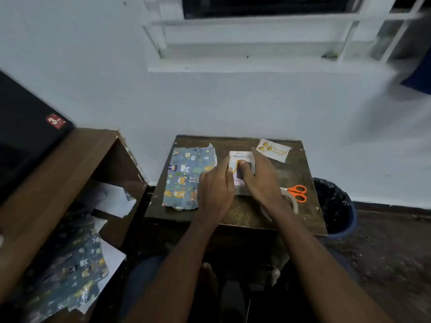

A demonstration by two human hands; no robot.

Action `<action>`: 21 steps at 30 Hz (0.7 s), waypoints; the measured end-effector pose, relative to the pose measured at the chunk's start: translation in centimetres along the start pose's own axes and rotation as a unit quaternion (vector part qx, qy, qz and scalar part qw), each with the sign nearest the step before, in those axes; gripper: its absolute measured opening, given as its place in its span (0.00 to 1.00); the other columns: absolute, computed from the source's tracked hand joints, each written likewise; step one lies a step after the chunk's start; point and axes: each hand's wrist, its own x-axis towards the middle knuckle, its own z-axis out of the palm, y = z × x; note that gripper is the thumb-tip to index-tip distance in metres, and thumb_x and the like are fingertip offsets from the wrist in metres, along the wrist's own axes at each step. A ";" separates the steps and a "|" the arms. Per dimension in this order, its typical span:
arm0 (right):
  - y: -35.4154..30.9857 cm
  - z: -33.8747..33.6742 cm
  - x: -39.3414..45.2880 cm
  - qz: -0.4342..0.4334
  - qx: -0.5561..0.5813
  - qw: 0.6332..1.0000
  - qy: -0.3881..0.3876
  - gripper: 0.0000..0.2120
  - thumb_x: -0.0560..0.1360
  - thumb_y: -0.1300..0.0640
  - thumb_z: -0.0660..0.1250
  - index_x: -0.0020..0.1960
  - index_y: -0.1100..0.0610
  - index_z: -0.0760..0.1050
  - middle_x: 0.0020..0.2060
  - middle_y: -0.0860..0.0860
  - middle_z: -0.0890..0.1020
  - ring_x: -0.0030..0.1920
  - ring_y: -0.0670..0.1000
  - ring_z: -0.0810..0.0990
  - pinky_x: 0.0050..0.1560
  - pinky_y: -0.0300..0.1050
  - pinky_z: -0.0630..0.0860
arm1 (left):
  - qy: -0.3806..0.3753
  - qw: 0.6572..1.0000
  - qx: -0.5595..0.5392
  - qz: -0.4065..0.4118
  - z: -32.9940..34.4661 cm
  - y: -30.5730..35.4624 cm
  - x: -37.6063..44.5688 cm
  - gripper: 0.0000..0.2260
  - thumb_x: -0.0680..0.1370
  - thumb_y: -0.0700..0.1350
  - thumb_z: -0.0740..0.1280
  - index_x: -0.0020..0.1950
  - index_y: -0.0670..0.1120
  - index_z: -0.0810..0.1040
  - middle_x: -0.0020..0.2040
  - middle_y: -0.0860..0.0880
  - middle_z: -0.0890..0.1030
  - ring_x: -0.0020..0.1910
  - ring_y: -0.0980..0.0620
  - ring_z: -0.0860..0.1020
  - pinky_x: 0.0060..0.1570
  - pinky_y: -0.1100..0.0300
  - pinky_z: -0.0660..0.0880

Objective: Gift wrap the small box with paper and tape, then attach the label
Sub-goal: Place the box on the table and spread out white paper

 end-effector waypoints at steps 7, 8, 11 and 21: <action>1.2 0.2 2.1 0.017 -0.002 0.999 0.044 0.26 0.81 0.46 0.61 0.76 0.56 0.70 0.60 0.53 0.84 0.60 0.55 0.81 0.58 0.49 0.76 | -0.009 0.998 -0.020 -0.067 1.9 0.8 2.5 0.21 0.86 0.51 0.60 0.78 0.49 0.72 0.65 0.48 0.84 0.61 0.43 0.82 0.57 0.48 0.78; 1.3 0.0 2.4 0.014 -0.010 0.999 0.052 0.26 0.81 0.45 0.61 0.75 0.56 0.72 0.57 0.53 0.85 0.58 0.54 0.82 0.54 0.46 0.74 | -0.006 0.997 -0.036 -0.072 2.1 0.8 2.7 0.21 0.85 0.52 0.60 0.78 0.50 0.72 0.65 0.49 0.84 0.61 0.45 0.82 0.58 0.48 0.78; 2.2 -1.2 3.0 0.012 -0.019 0.996 0.083 0.25 0.81 0.44 0.60 0.75 0.54 0.73 0.51 0.52 0.86 0.53 0.53 0.83 0.52 0.44 0.73 | 0.002 0.994 -0.096 -0.057 2.4 1.9 2.9 0.22 0.83 0.55 0.59 0.77 0.52 0.73 0.64 0.53 0.84 0.61 0.50 0.83 0.58 0.48 0.80; 5.0 -4.6 4.0 0.046 -0.079 0.991 0.103 0.19 0.80 0.49 0.64 0.66 0.57 0.78 0.46 0.51 0.86 0.52 0.55 0.83 0.53 0.50 0.77 | -0.132 0.968 -0.209 -0.046 5.3 4.4 3.1 0.24 0.82 0.50 0.60 0.79 0.58 0.69 0.65 0.54 0.84 0.61 0.53 0.83 0.62 0.45 0.80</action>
